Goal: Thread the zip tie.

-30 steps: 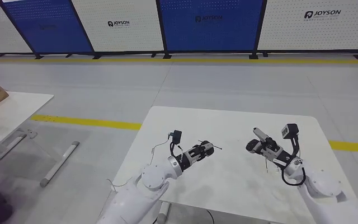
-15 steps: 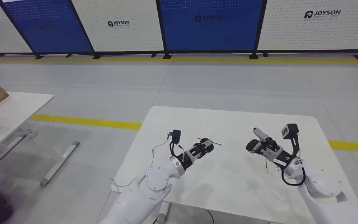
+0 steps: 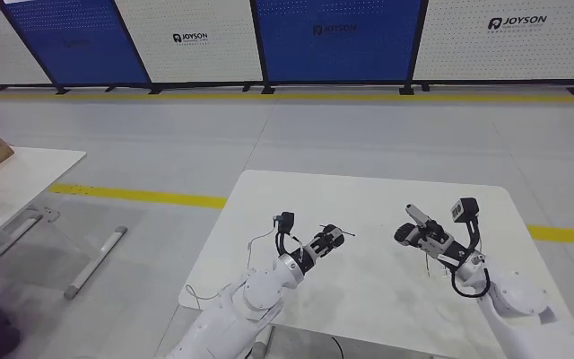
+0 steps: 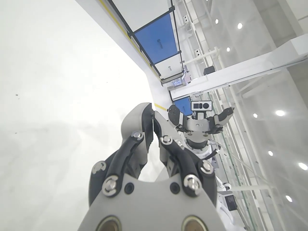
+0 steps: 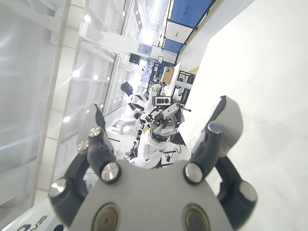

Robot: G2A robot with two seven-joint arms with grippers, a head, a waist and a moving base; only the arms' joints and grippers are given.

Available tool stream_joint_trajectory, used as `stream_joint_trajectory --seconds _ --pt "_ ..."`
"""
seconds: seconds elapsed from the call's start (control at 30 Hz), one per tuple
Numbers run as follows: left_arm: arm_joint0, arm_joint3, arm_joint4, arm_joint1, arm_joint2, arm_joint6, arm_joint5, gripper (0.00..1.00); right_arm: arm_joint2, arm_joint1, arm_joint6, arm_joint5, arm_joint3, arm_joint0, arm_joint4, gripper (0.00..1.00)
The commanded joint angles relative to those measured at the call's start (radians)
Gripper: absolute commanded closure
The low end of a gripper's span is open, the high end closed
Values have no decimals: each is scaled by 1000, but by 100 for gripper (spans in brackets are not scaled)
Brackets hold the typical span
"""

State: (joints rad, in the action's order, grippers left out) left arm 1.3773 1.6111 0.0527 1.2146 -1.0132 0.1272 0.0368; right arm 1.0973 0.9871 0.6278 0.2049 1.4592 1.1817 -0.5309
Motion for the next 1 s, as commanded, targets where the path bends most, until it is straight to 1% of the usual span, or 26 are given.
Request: stream_joint_trajectory --seconds 0.0,0.17,0.2,0.27,0.3,0.4,0.47,0.5,0.53,0.57,0.67,0.7,0.73,0.77,0.97 --pt "0 0 0 0 0 0 0 100 0 0 0 0 0 0 0 0" --pt "0 0 0 0 0 0 0 100 0 0 0 0 0 0 0 0" --pt "0 0 0 0 0 0 0 100 -1 0 1 0 8 -1 15 0" --pt "0 0 0 0 0 0 0 100 6 -2 -4 0 27 -7 82 0" --pt "0 0 0 0 0 0 0 100 12 -4 -13 -12 39 -12 119 0" --pt "0 0 0 0 0 0 0 100 42 -12 -11 -62 86 -23 207 0" --pt "0 0 0 0 0 0 0 100 68 -20 18 -121 116 -28 246 0" --pt "0 0 0 0 0 0 0 100 81 -24 31 -153 123 -33 275 0" --pt "0 0 0 0 0 0 0 100 95 -29 56 -201 137 -42 319 0" --pt "0 0 0 0 0 0 0 100 103 -33 71 -232 148 -46 345 0" --pt "0 0 0 0 0 0 0 100 116 -45 123 -357 175 -71 474 0" --pt "0 0 0 0 0 0 0 100 118 -46 123 -382 178 -76 497 0" --pt "0 0 0 0 0 0 0 100 118 -46 123 -401 181 -80 507 0" --pt "0 0 0 0 0 0 0 100 119 -46 123 -408 182 -82 508 0" --pt "0 0 0 0 0 0 0 100 119 -46 123 -408 182 -82 508 0"
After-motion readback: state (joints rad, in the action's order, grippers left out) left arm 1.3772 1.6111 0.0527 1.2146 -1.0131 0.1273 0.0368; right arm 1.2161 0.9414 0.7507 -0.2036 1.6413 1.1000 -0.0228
